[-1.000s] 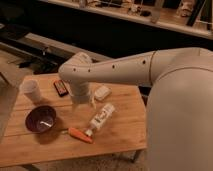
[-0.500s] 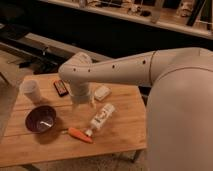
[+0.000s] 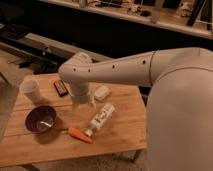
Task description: Place the white sponge in the ceramic bowl
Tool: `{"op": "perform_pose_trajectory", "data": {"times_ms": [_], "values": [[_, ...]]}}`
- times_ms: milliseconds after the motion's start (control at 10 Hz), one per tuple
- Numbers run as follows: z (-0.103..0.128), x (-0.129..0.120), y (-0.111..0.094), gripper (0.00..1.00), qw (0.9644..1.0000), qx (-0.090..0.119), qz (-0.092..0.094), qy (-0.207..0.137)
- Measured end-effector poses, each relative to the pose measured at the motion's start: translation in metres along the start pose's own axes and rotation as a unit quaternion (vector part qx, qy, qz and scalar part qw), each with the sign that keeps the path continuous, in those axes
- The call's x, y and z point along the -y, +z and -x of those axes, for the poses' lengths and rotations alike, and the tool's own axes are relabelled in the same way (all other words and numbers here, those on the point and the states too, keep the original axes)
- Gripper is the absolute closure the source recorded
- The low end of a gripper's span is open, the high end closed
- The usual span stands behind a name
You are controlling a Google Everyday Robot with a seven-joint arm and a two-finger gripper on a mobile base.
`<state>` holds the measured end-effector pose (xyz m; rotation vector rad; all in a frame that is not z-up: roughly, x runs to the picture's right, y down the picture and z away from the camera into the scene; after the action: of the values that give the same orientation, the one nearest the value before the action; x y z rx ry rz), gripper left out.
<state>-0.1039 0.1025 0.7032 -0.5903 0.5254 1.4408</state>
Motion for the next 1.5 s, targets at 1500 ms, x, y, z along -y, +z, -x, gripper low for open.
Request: {"op": "perform_pose_trajectory", "data": {"times_ms": [1500], "values": [[0.11,0.045,-0.03,0.35,0.9986,0.049,-0.016,0.002]]}}
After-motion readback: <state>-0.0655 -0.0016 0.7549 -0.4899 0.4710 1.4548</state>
